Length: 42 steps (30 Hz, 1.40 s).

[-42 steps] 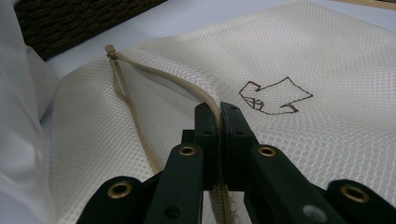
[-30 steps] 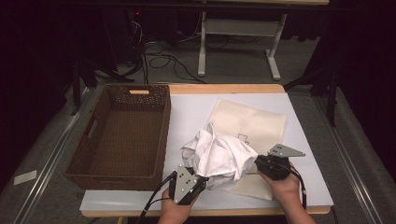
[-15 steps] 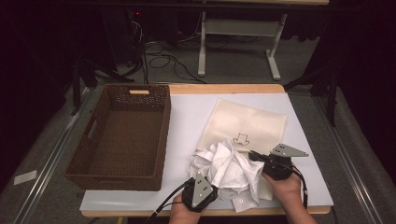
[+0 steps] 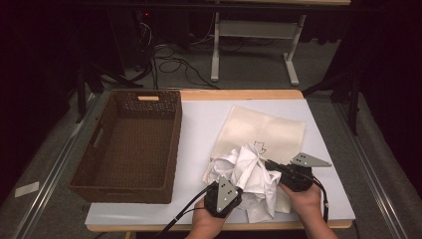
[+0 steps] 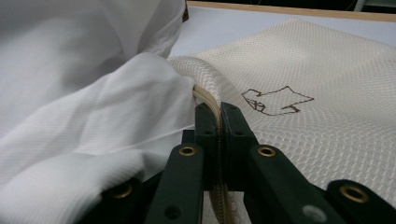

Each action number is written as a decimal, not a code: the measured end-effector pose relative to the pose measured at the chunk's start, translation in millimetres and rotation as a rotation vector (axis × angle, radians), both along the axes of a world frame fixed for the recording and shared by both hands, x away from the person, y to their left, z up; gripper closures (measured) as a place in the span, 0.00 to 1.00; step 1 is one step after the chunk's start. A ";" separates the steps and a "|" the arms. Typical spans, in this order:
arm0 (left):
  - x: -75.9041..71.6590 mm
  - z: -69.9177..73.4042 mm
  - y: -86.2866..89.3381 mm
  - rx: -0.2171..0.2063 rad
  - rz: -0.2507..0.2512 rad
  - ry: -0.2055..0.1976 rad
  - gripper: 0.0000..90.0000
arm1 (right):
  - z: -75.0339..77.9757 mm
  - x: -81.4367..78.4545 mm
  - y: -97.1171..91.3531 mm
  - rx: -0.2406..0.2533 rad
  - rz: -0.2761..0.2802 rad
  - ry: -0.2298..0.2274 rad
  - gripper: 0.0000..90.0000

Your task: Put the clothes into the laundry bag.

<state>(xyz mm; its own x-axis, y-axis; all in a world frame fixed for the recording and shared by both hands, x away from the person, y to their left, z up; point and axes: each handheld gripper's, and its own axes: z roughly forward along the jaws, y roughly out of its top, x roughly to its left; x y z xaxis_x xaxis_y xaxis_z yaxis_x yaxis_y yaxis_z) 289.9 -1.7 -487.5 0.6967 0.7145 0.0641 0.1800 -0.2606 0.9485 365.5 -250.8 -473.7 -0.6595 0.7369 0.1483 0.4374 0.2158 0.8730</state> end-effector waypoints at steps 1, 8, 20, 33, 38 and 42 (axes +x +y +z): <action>0.5 -0.9 -2.7 0.011 -0.002 -0.001 0.79 | 0.8 -0.6 -0.2 0.006 -0.002 0.004 0.98; 7.7 -9.6 -15.9 0.056 -0.009 0.038 0.79 | 7.0 -4.1 0.2 0.020 0.013 -0.024 0.98; 18.7 -14.4 -22.3 0.027 -0.001 0.165 0.62 | 13.0 -9.9 -4.9 0.026 0.014 -0.060 0.98; -7.1 -3.6 3.5 0.014 -0.010 0.151 0.19 | 10.8 -8.8 -4.1 0.016 0.009 -0.054 0.98; -23.0 6.6 -0.9 -0.032 -0.053 0.160 0.16 | 9.8 -8.6 -4.4 0.013 0.008 -0.052 0.98; -21.4 16.1 -6.2 -0.057 -0.064 0.144 0.19 | 9.5 -8.4 -3.3 0.010 0.007 -0.052 0.98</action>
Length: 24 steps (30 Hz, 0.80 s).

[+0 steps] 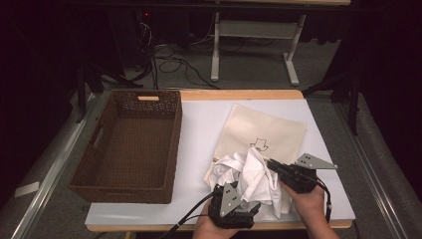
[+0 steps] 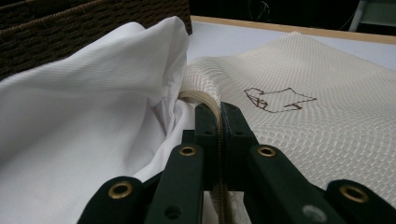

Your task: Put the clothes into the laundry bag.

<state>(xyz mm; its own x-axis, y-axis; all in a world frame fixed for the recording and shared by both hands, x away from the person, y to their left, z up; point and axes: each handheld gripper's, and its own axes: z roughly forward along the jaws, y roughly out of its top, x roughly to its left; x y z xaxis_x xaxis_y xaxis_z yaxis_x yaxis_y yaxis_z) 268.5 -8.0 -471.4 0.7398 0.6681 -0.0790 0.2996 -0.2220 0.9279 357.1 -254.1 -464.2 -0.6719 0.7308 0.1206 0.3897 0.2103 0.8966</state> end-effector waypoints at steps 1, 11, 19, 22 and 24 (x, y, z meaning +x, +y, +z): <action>0.9 1.5 -0.5 -0.004 -0.006 -0.025 0.26 | 0.0 -0.3 0.2 -0.004 0.003 -0.003 0.98; 34.0 -4.7 -23.7 0.052 0.022 -0.039 0.86 | 0.3 0.0 -0.2 -0.001 0.005 -0.001 0.98; 56.3 -17.8 -34.3 0.103 0.048 0.035 0.86 | 3.2 -1.6 -1.5 0.007 0.010 -0.005 0.98; 62.6 -24.4 -37.8 0.115 0.059 0.071 0.85 | 3.8 -2.4 -1.4 0.006 0.016 -0.009 0.98; 65.9 -26.8 -40.5 0.126 0.061 0.085 0.85 | 5.3 -3.2 -2.1 0.012 0.020 -0.013 0.98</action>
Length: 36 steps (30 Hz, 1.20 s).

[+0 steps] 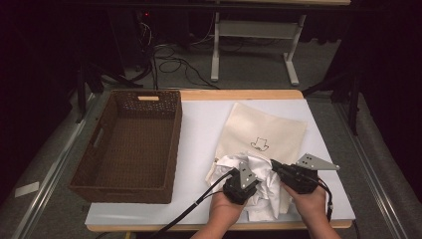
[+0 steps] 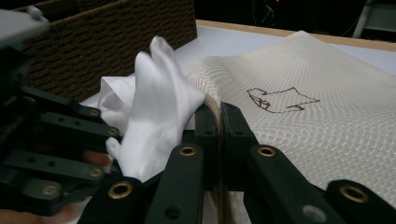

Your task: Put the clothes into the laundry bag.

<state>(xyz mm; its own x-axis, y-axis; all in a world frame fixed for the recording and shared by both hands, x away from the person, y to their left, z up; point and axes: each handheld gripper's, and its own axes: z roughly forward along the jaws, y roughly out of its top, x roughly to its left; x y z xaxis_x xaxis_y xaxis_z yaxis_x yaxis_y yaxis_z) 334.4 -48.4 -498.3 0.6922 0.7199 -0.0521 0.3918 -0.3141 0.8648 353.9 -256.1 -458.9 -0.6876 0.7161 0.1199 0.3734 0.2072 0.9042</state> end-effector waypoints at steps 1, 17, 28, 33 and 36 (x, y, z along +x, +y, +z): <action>1.7 -0.5 -1.1 0.004 0.003 0.010 0.85 | 0.8 -0.6 -0.4 0.005 0.001 -0.002 0.98; -29.7 13.2 32.7 -0.106 -0.026 -0.089 0.41 | 0.8 -1.9 -1.9 0.004 0.003 -0.016 0.98; -7.0 27.9 78.2 -0.133 0.101 -0.106 0.26 | 1.3 -2.4 -1.9 0.005 0.001 -0.017 0.98; 19.8 9.8 70.9 -0.128 0.078 0.057 0.25 | 1.0 -2.5 -1.1 0.004 0.002 -0.014 0.98; 17.8 7.4 65.0 -0.152 0.047 0.052 0.55 | 0.2 -2.3 -0.7 0.000 0.001 -0.014 0.98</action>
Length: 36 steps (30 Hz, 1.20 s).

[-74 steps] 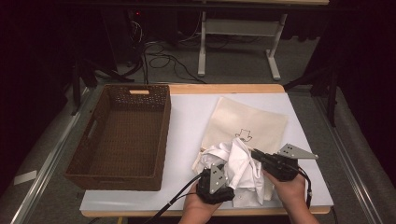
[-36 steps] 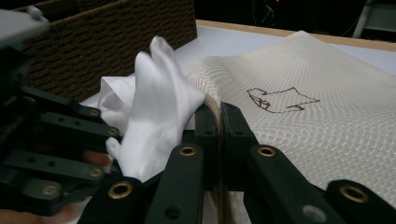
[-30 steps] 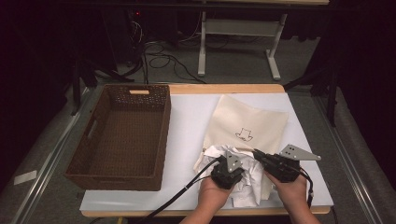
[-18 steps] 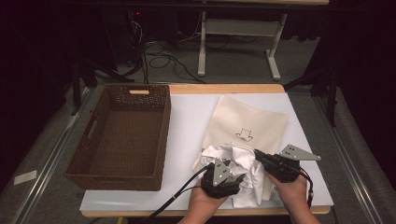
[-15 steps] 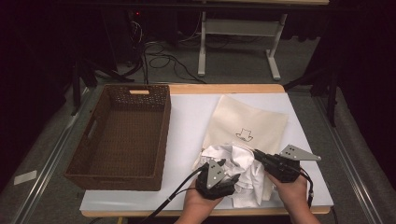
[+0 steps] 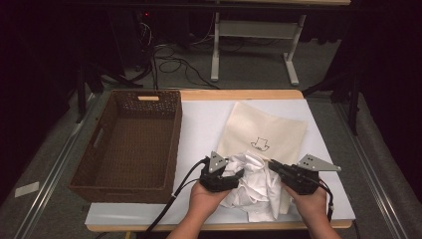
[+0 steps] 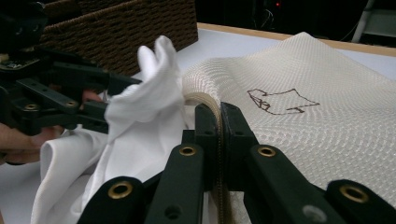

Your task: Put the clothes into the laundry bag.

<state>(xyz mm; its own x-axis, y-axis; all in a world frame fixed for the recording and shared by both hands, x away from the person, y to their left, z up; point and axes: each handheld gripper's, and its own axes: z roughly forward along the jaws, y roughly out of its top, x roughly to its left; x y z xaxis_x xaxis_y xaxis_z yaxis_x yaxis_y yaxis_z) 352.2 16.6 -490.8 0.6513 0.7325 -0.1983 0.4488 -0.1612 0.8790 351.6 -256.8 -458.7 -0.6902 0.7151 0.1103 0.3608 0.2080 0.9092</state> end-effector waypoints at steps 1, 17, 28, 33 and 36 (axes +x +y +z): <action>-1.7 -0.3 -2.3 0.003 -0.002 -0.005 0.62 | -0.1 0.2 -0.1 0.001 0.000 0.000 0.98; -15.8 -4.2 -30.8 0.079 -0.066 -0.042 0.89 | 1.7 1.9 2.0 0.008 -0.002 -0.005 0.98; -9.9 -16.2 -34.3 0.128 -0.030 -0.011 0.89 | 9.8 -2.0 1.1 0.043 0.002 -0.026 0.98; -7.8 -16.2 -33.7 0.127 0.008 -0.001 0.87 | 11.3 -3.5 0.5 0.043 0.004 -0.038 0.98; -8.8 -14.2 -31.4 0.110 0.037 -0.001 0.81 | 10.3 -4.3 0.4 0.040 0.004 -0.039 0.98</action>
